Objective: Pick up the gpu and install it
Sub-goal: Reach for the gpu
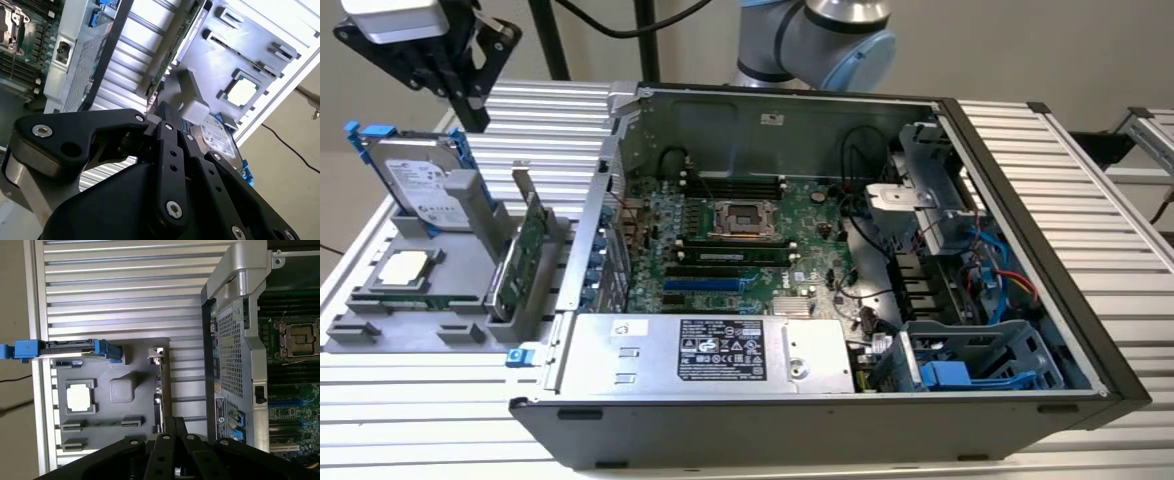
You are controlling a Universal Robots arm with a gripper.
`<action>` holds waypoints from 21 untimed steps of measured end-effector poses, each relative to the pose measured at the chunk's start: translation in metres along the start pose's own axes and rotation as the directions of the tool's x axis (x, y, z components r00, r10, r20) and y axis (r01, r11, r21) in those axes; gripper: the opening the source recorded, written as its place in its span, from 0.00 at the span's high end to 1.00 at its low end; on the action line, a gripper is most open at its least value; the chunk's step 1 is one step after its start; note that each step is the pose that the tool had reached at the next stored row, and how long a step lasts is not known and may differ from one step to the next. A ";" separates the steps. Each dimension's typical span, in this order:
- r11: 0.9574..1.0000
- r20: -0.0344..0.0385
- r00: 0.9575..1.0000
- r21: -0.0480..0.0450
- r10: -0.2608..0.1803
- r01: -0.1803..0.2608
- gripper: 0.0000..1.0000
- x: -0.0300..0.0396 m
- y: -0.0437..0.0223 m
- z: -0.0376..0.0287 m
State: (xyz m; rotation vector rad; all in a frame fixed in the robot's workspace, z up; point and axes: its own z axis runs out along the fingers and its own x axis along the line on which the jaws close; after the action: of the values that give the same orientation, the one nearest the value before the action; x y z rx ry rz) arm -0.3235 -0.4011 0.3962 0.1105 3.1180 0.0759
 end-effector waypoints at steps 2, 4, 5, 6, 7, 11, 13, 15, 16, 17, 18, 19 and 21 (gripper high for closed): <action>1.000 0.000 1.000 0.000 0.000 0.000 1.00 0.0028 -0.0002 0.0000; 1.000 0.000 1.000 0.000 0.000 0.000 1.00 0.0048 -0.0003 -0.0001; 1.000 0.000 1.000 0.000 0.000 0.000 1.00 0.0055 -0.0004 -0.0002; 1.000 0.000 1.000 0.000 0.000 0.000 1.00 0.0058 -0.0004 -0.0002; 1.000 0.000 1.000 0.000 0.000 0.000 1.00 0.0058 -0.0004 -0.0002; 1.000 0.000 1.000 0.000 0.000 0.000 1.00 0.0059 -0.0004 -0.0001; 1.000 0.000 1.000 0.000 0.000 0.000 1.00 0.0059 -0.0004 -0.0001; 1.000 0.000 1.000 0.000 0.000 0.000 1.00 0.0059 -0.0004 -0.0001; 1.000 0.000 1.000 0.000 0.000 0.000 1.00 0.0059 -0.0004 -0.0001; 1.000 0.000 1.000 0.000 0.000 0.000 1.00 0.0059 -0.0004 -0.0001; 1.000 0.000 1.000 0.000 0.000 0.000 1.00 0.0059 -0.0004 -0.0001; 1.000 0.000 1.000 0.000 0.000 0.000 1.00 0.0059 -0.0004 -0.0001; 1.000 0.000 1.000 0.000 0.000 0.000 1.00 0.0059 -0.0004 -0.0001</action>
State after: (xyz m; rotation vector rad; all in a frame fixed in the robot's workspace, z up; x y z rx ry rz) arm -0.3295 -0.4011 0.3962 0.1104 3.1181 0.0761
